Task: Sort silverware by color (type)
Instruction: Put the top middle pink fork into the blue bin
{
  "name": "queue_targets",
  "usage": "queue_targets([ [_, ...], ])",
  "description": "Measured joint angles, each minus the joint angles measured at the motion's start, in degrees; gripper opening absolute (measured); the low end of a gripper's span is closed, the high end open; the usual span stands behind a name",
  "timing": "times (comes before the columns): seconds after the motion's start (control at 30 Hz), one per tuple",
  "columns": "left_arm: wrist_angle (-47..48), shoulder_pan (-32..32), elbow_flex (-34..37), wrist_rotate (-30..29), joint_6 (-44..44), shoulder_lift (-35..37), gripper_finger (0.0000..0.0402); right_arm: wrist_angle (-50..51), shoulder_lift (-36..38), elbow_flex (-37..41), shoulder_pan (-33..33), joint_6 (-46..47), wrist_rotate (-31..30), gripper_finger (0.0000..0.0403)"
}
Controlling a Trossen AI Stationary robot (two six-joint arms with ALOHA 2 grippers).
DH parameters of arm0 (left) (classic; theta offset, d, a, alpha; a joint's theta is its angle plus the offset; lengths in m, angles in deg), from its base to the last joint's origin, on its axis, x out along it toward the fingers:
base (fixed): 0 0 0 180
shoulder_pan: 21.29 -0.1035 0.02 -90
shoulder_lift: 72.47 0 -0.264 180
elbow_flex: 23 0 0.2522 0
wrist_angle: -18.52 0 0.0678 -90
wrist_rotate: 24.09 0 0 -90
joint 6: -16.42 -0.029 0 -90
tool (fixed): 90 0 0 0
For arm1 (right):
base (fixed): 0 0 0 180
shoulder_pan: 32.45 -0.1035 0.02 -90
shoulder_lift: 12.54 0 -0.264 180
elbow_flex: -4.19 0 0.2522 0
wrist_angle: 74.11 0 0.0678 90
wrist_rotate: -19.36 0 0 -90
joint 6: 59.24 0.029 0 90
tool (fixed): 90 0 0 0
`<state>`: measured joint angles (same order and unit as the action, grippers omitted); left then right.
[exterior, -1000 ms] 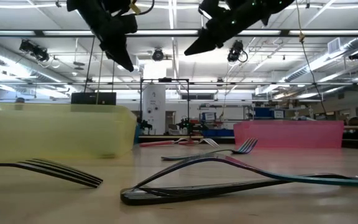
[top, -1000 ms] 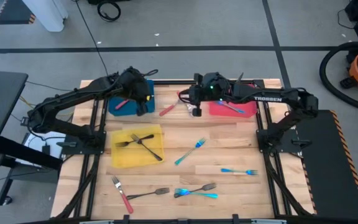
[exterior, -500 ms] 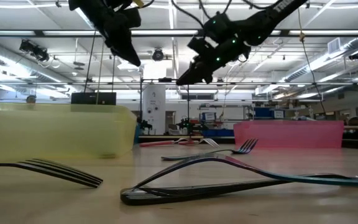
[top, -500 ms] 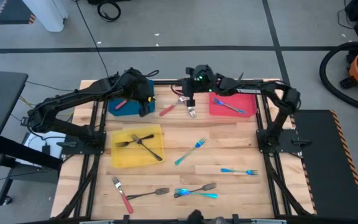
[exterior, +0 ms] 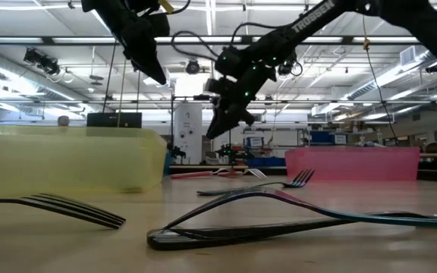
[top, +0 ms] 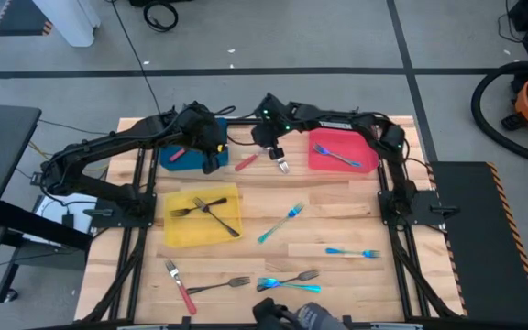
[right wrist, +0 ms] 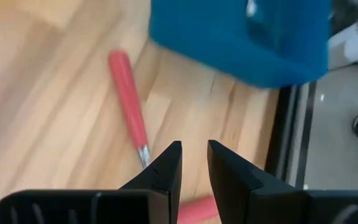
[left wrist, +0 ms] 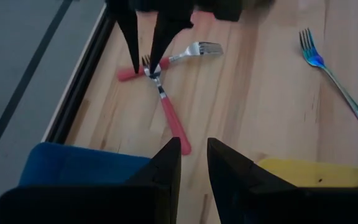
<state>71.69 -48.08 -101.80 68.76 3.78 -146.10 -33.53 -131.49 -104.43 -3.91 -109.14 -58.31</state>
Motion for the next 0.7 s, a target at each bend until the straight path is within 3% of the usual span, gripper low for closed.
queue_targets([
  [0.23,0.1,-0.1,0.0,0.0,-0.9,0.0,0.0078,9.2,-5.0,-3.8,0.1,-6.6,-3.7,0.0084],
  [0.7,-0.5,-0.2,0.0,-0.2,-2.2,0.0,0.0078,7.3,-5.7,-3.7,-0.7,-16.0,-0.4,0.0084],
])
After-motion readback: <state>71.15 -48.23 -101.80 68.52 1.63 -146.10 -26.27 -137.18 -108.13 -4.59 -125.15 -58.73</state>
